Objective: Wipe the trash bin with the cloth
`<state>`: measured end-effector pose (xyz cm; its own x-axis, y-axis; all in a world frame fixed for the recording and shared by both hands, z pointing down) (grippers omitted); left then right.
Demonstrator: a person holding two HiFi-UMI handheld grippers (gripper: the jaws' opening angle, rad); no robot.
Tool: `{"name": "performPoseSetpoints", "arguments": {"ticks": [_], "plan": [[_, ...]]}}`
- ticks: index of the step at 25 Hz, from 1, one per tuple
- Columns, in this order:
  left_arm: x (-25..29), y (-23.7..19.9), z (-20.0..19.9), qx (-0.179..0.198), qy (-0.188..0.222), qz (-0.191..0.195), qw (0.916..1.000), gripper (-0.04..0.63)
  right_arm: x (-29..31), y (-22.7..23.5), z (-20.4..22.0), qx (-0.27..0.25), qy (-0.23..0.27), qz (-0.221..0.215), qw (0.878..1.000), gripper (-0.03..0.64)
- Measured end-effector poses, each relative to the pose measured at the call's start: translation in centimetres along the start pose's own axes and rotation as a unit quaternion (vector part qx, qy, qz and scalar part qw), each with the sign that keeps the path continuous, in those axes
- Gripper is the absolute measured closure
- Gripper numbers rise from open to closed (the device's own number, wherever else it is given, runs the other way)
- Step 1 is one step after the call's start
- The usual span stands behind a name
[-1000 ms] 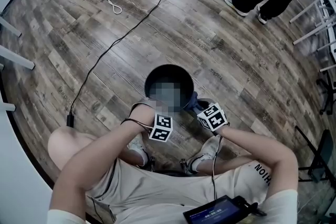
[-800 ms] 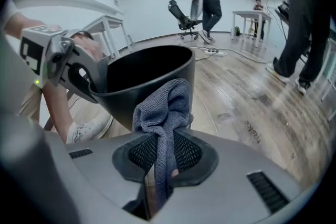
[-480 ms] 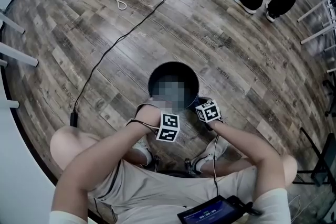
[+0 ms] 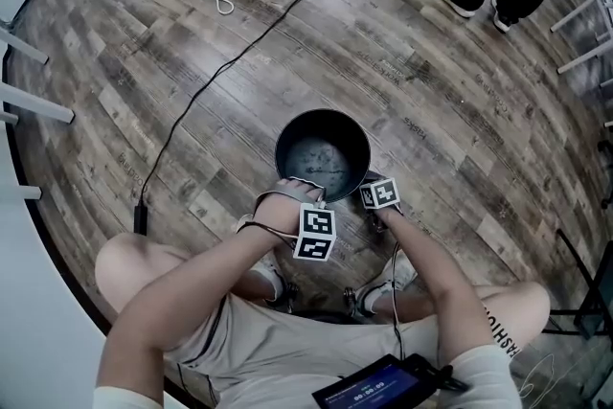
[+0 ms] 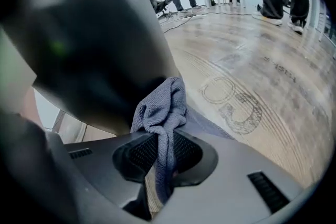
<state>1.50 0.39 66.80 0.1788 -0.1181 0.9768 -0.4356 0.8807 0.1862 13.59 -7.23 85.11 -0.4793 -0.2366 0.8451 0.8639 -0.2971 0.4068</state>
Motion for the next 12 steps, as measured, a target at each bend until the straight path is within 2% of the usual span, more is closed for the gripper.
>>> {"name": "performPoseSetpoints", "arguments": {"ticks": [2,4,5,6,7,9,12], "plan": [[0.0,0.2,0.0,0.001,0.003,0.000,1.0000,0.554,-0.7,0.2,0.0,0.012,-0.008,0.012,1.000,0.552],[-0.1,0.4,0.0,0.000,0.004,0.007,1.0000,0.543,-2.5,0.5,0.2,0.024,-0.017,0.043,0.999,0.552],[-0.1,0.5,0.4,0.004,-0.004,0.010,0.9999,0.486,-3.6,0.3,0.2,0.027,-0.021,0.051,0.998,0.552],[0.0,0.6,1.0,0.010,-0.018,0.012,0.9997,0.420,-4.8,-0.1,0.1,0.026,-0.024,0.051,0.998,0.552],[0.0,0.7,1.8,0.018,-0.032,0.013,0.9992,0.402,-6.1,-0.8,-0.1,0.018,-0.027,0.045,0.998,0.552],[0.1,1.0,3.2,0.029,-0.048,0.019,0.9983,0.397,-8.9,-2.4,-0.6,-0.010,-0.022,0.027,0.999,0.552],[0.2,1.6,4.1,0.052,-0.055,0.021,0.9969,0.394,-13.7,-4.8,-1.1,-0.045,0.010,0.003,0.999,0.552]]}}
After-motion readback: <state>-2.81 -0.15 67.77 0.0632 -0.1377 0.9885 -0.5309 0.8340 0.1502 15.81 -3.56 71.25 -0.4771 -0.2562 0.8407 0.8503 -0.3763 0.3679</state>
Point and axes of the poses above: the fingertips, and each gripper's own axes: x forward along the fingers, y to its right, z out of its underside, the point moved 3 cm from there along -x, backward along the fingers, and after that the axes turned 11 degrees about x, right-handed, at the moved point
